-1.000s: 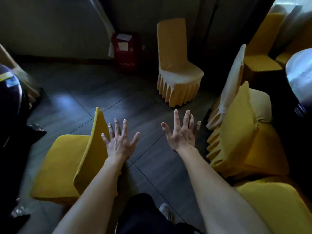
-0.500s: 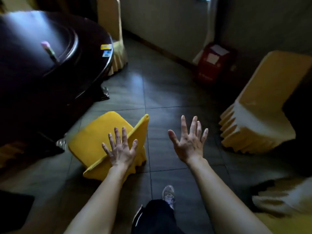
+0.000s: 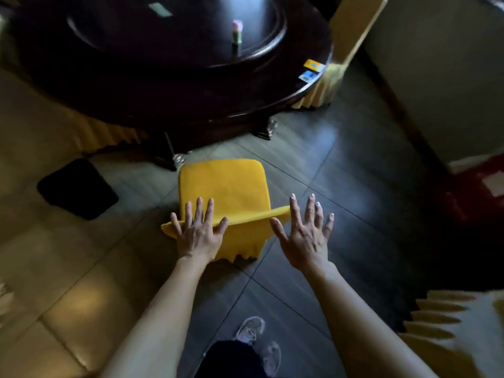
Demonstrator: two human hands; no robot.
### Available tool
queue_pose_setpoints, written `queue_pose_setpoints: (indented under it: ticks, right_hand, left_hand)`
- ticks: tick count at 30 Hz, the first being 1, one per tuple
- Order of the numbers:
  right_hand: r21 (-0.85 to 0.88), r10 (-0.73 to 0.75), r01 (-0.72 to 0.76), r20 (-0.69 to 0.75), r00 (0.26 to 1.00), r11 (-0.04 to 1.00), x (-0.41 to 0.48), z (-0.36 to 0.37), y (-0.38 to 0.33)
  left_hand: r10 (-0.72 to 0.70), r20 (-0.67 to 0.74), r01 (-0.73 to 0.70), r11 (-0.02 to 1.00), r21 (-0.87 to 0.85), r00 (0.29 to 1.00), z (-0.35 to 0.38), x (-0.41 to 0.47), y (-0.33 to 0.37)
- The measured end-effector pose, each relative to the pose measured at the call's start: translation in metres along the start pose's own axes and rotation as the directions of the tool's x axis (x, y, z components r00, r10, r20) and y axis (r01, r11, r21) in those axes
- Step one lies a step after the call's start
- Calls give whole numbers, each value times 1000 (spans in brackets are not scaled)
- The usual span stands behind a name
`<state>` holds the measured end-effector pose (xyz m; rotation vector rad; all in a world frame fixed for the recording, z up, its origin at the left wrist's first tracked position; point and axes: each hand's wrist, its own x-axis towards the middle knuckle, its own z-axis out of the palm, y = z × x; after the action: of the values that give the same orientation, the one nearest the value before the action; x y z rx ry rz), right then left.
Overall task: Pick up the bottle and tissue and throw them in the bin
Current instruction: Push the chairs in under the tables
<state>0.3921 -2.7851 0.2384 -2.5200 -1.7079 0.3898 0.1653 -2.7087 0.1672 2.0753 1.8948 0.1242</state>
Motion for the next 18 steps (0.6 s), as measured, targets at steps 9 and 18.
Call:
queue_pose_setpoints:
  ticks: [9, 18]
  right_hand:
    - [-31, -120, 123, 97, 988, 992, 66, 54, -28]
    - [-141, -273, 276, 43, 961, 951, 111, 61, -36]
  left_hand:
    - [-113, -134, 113, 994, -6, 984, 8, 4, 12]
    - [-82, -225, 102, 992, 77, 971, 16, 31, 5]
